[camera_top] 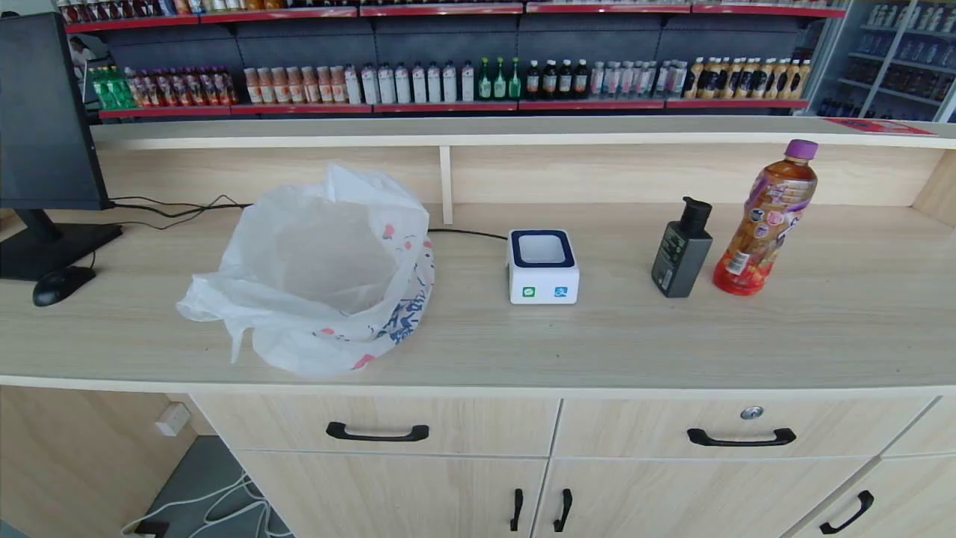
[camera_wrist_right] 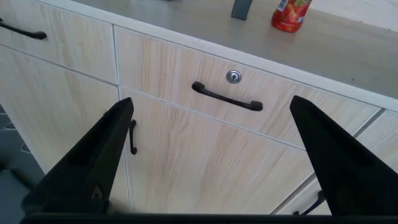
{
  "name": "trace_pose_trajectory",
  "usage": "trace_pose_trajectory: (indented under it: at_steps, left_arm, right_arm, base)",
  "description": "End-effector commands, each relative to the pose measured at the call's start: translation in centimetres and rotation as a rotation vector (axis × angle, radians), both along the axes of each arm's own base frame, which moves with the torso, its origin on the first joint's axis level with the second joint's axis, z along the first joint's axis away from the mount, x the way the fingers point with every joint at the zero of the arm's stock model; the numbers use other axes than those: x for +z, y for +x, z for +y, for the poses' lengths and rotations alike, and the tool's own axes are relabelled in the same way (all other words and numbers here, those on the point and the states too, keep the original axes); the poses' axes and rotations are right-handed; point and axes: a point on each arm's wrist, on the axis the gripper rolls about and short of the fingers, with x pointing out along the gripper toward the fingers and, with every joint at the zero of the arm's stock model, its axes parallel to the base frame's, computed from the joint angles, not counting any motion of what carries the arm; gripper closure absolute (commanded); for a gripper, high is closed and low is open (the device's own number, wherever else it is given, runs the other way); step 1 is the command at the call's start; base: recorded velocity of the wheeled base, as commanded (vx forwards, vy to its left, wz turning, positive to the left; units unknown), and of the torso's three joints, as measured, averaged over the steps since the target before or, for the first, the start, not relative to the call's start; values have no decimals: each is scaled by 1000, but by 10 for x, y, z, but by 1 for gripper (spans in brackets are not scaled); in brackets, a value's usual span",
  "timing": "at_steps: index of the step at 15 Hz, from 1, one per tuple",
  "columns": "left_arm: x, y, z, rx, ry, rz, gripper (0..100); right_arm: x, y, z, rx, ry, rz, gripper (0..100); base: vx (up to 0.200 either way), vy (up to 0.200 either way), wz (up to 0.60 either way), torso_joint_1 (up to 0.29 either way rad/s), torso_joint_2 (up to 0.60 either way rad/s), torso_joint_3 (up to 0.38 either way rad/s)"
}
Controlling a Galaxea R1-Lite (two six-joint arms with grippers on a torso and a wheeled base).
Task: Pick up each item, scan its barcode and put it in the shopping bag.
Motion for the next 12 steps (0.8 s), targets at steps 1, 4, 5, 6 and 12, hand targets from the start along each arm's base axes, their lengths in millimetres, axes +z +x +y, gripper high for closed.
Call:
trace_pose_trajectory:
  at_steps: [1,4,5,6,12]
  left_arm:
    - [0,0,0,0,0,1,0]
    - [0,0,0,0,0,1,0]
    - [0,0,0,0,0,1,0]
    - [0,0,0,0,0,1,0]
    - [0,0,0,0,0,0,0]
  right_arm:
    - [6,-1,0,2,18,-40,0]
    - [29,-8,0,4,59,-97,0]
    - [35,-8,0,8,76,-97,0]
    - [40,-8,0,9,85,-93,0]
    - [107,42,0,15,118,-119,0]
  base:
    - [0,0,0,0,0,0]
    - [0,0,0,0,0,0]
    - [0,0,0,0,0,0]
    - [0,0,0,0,0,0]
    - [0,0,0,0,0,0]
